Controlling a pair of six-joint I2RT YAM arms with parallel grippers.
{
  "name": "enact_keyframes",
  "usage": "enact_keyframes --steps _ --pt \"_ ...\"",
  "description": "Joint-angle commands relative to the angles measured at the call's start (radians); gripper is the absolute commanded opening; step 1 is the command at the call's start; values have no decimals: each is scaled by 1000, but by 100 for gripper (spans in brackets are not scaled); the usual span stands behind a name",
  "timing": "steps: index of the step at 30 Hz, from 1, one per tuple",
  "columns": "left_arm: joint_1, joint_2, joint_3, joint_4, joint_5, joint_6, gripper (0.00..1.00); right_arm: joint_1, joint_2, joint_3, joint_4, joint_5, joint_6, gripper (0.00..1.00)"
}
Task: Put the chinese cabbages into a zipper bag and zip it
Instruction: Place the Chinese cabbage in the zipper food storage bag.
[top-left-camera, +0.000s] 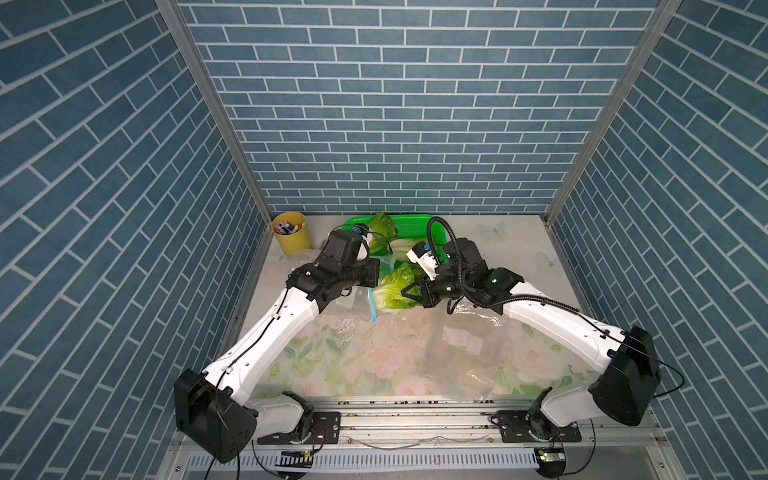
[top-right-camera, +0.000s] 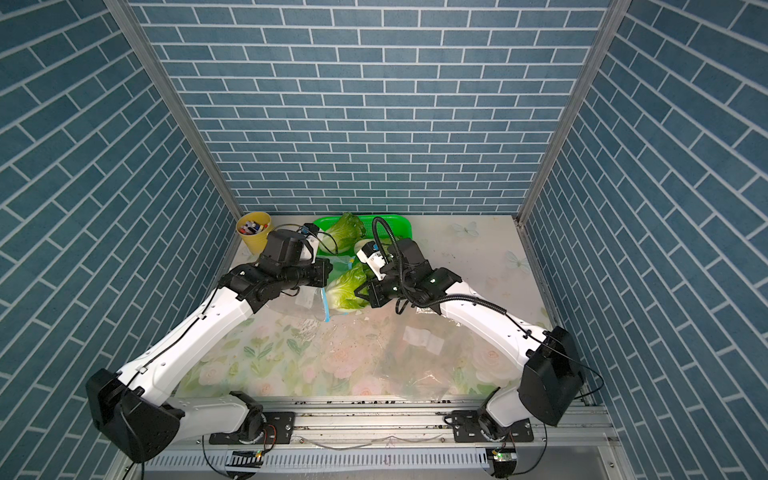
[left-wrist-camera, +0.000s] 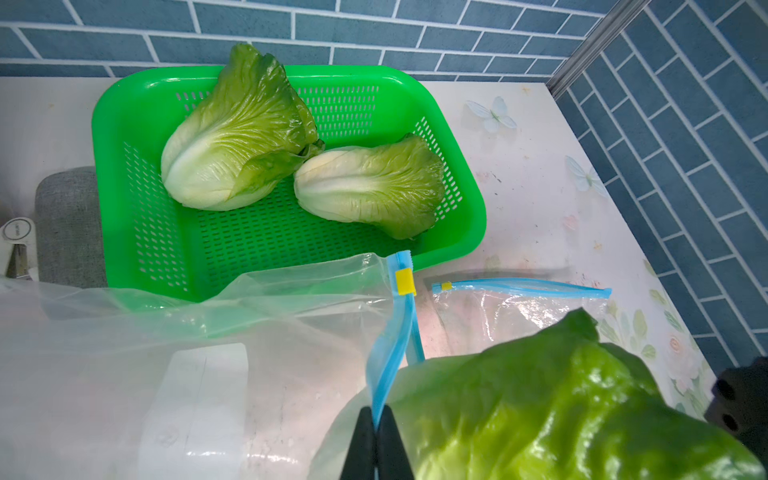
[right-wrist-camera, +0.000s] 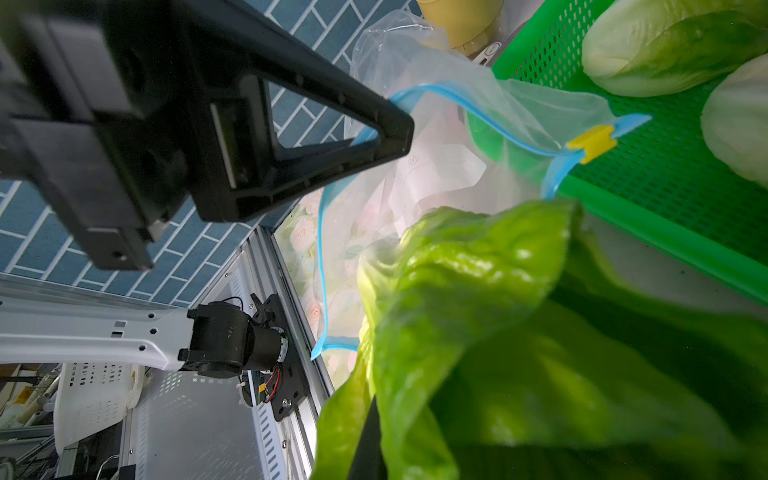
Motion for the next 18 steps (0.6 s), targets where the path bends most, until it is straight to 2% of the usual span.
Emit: enact_keyframes --steps 1,8,18 --pt "-5 -26 10 14 6 -34 0 6 -15 15 109 -60 -34 0" --pt "-12 -59 -20 46 -6 -117 0 9 -27 -7 204 -73 5 0" --pt "-14 -63 -23 89 15 -162 0 18 48 10 157 -90 -37 0"
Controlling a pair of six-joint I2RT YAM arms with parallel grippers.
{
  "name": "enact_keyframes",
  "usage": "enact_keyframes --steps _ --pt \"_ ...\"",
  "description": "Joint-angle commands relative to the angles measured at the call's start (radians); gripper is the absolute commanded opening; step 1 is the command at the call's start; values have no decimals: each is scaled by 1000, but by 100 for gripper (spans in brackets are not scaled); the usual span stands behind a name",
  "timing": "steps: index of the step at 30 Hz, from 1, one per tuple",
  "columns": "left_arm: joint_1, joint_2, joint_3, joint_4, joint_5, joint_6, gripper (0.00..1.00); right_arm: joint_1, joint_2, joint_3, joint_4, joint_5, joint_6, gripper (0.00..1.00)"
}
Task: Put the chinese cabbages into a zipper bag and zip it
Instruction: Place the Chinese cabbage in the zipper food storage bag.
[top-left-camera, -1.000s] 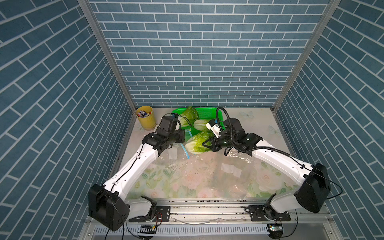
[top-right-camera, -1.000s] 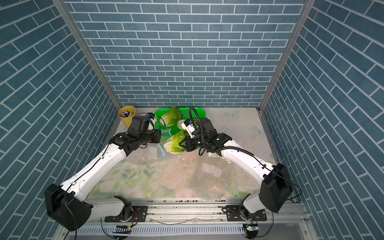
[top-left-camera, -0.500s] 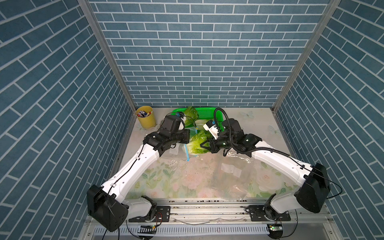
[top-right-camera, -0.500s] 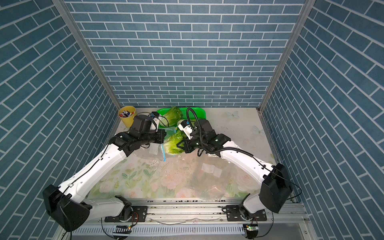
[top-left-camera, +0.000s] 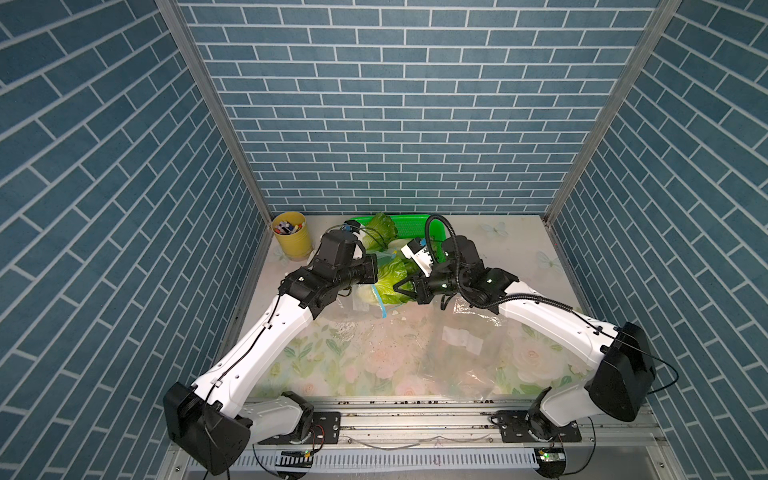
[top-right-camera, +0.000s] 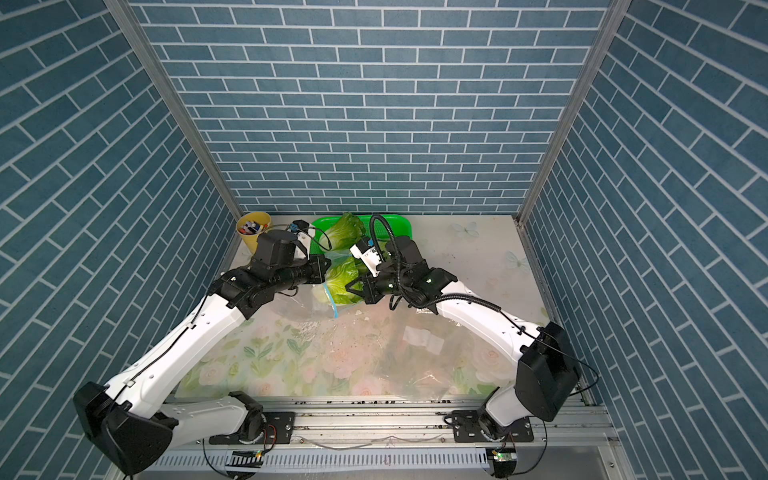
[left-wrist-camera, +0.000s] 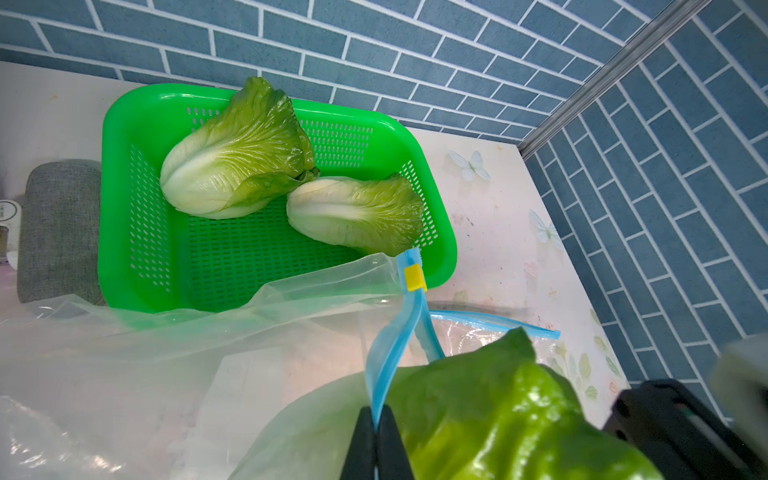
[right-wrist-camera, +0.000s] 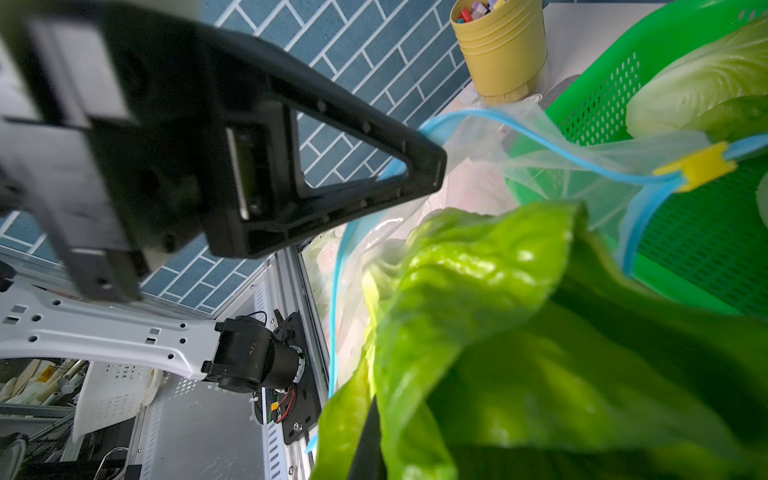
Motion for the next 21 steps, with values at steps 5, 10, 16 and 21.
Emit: enact_keyframes --steps 5,10,16,21 --pt "-18 -6 -9 53 26 -31 0 17 30 56 33 -23 -40 0" --pt "-24 -13 -9 60 13 -42 0 30 83 75 34 -25 -45 0" --pt "-24 -17 -18 69 -4 -52 0 34 122 94 66 -41 -31 0" --pt "-24 -19 -19 69 -29 -50 0 37 148 120 47 -54 -22 16"
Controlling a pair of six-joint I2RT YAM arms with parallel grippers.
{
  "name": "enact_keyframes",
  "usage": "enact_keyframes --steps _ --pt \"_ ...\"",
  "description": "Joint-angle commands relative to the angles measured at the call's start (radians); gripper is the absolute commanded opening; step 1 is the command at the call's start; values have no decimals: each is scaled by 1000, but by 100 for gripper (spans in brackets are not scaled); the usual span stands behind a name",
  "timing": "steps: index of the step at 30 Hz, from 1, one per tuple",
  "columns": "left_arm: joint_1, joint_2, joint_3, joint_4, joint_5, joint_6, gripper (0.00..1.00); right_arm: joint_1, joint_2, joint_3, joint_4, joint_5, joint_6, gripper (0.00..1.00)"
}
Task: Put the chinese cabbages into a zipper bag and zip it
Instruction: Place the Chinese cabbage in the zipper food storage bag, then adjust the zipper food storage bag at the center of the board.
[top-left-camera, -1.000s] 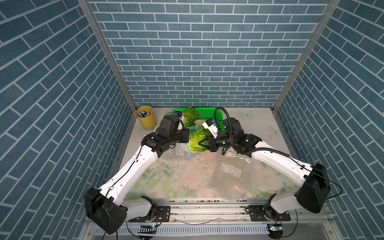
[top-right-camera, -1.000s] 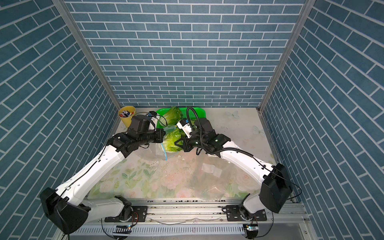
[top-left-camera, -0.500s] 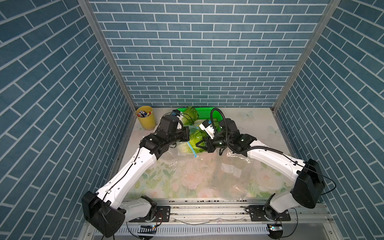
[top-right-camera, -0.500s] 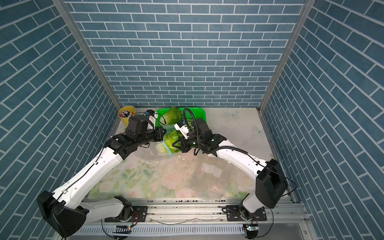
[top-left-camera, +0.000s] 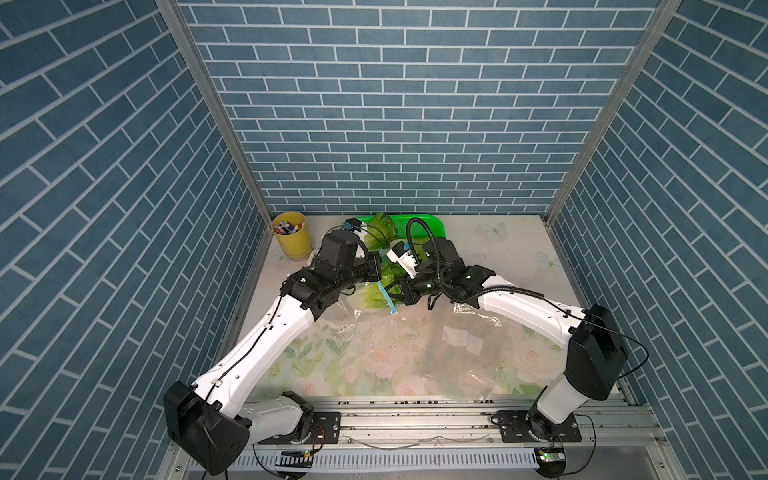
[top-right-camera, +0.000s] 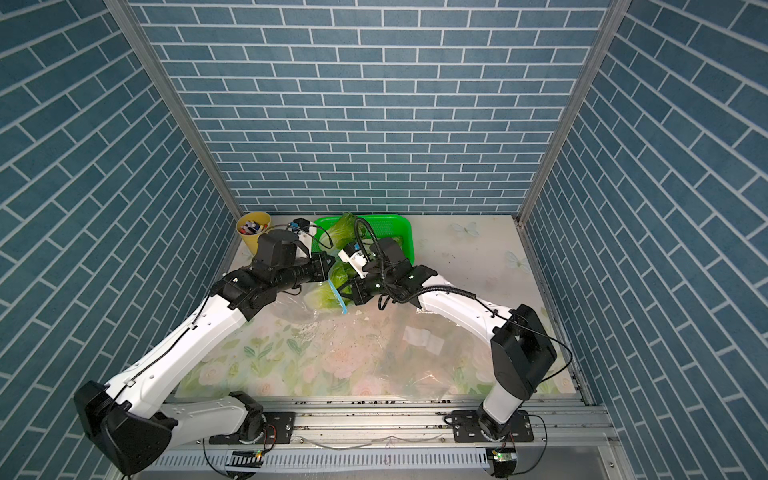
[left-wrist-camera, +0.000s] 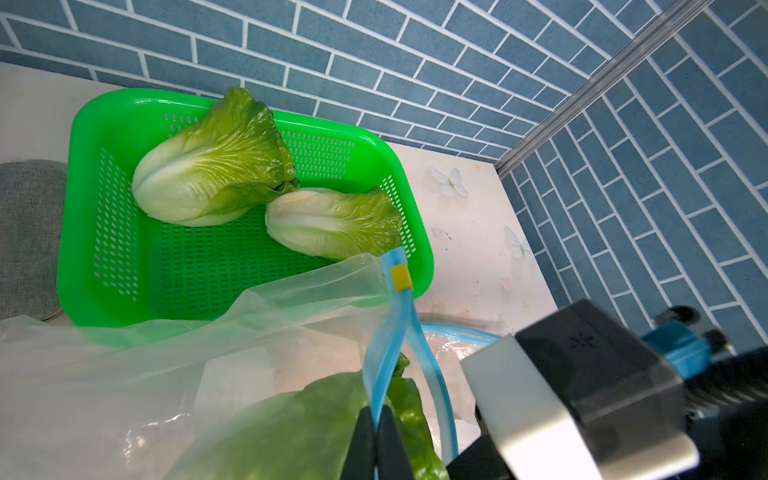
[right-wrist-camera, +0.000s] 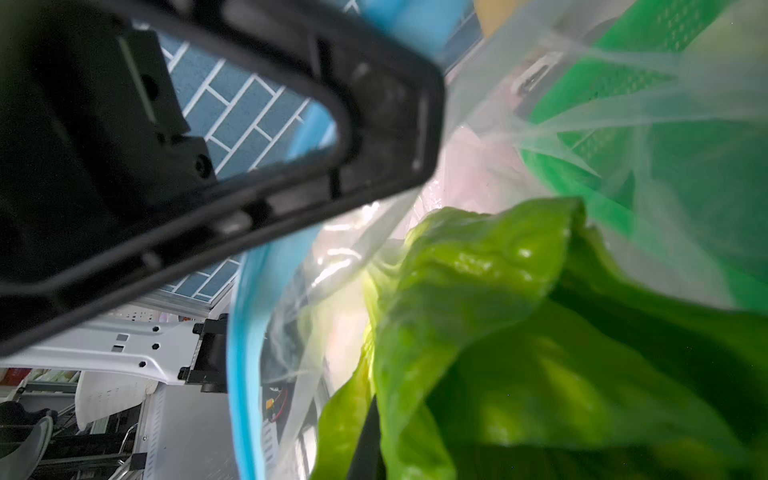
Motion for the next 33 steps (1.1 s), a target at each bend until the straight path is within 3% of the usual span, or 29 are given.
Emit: enact_keyframes --steps 1,5,11,20,28,33 --pt "-5 -17 -7 12 -37 -1 0 8 -4 37 29 -33 -25 19" --pt "-5 -24 -8 -7 -89 0 0 7 -39 35 4 -22 -33 30" --pt "-5 -17 -11 -22 -127 -3 0 8 -126 30 -95 64 -52 36" --pt "-5 -4 -1 -20 -130 -4 0 0 -137 93 -411 492 38 39" --pt "-4 1 1 -25 -126 0 0 -48 -32 116 -446 430 122 36" --pt "-5 -7 -9 -31 -128 7 0 -74 -2 92 -377 344 140 27"
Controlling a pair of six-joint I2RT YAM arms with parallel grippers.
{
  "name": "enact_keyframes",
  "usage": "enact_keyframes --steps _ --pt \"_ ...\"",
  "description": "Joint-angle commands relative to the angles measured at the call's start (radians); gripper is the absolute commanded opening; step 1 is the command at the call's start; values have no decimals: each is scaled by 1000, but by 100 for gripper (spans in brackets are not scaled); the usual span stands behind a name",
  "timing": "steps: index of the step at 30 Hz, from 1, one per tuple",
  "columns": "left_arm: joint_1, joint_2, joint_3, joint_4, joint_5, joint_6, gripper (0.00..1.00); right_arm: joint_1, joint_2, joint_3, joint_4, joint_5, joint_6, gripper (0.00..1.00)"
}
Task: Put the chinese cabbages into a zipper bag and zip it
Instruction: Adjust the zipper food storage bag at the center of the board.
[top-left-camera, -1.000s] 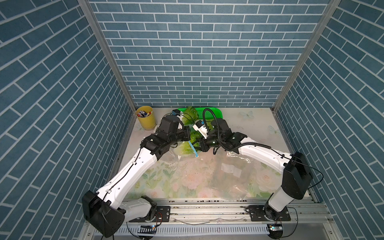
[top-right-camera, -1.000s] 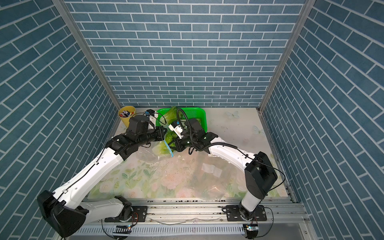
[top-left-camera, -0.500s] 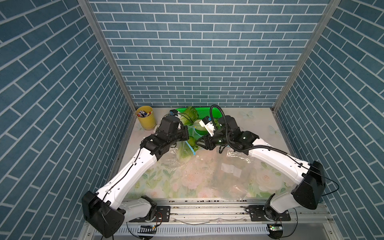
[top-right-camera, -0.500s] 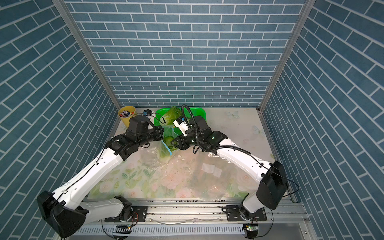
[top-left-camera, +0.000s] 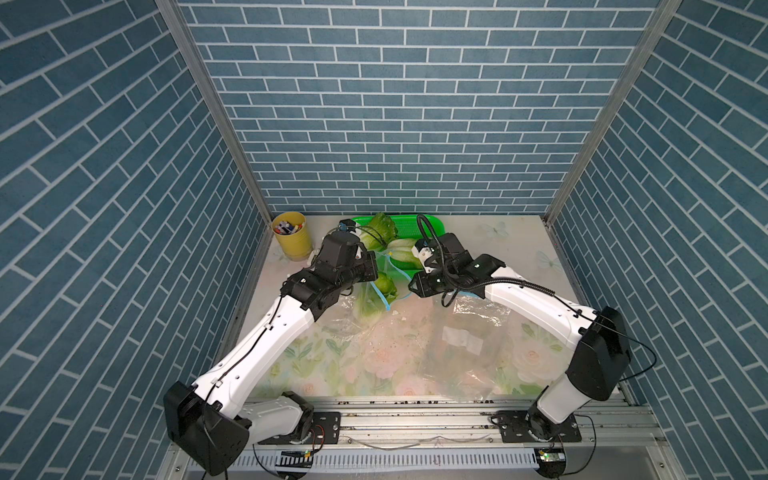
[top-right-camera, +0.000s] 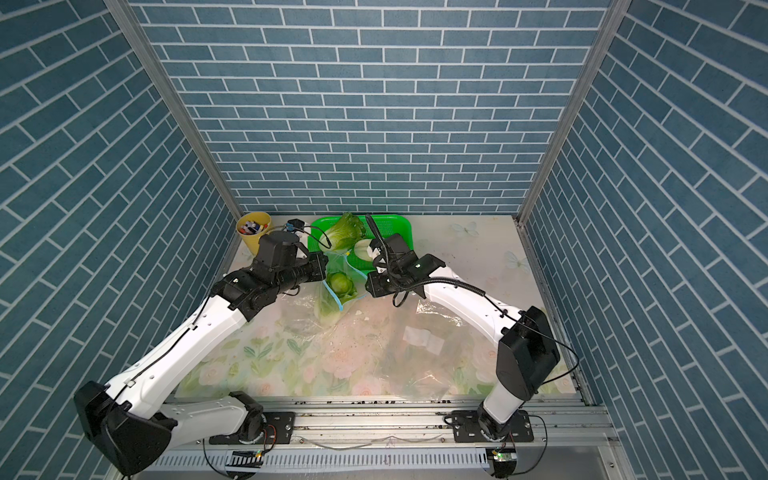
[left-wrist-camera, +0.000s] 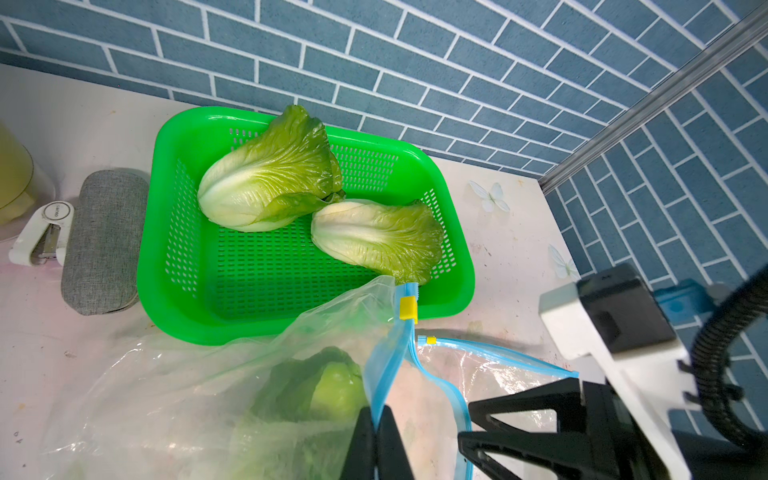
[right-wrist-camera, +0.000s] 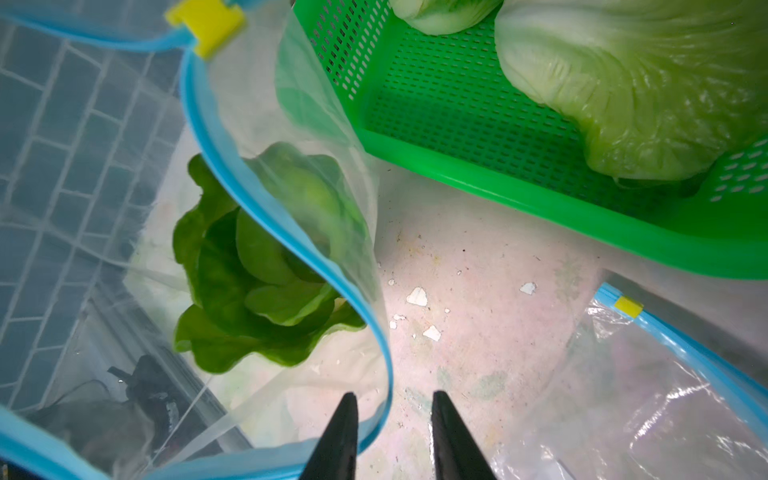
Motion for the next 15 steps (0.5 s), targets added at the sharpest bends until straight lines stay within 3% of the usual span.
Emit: enact_keyframes --steps 1,11,15 --pt "-5 -5 -5 -13 -9 9 0 -14 15 -1 27 -65 44 25" --pt "-3 -8 -6 -36 -13 44 0 -23 52 27 122 -169 58 0" --pt "-3 -8 4 -51 -25 57 0 -22 46 48 127 -186 66 0"
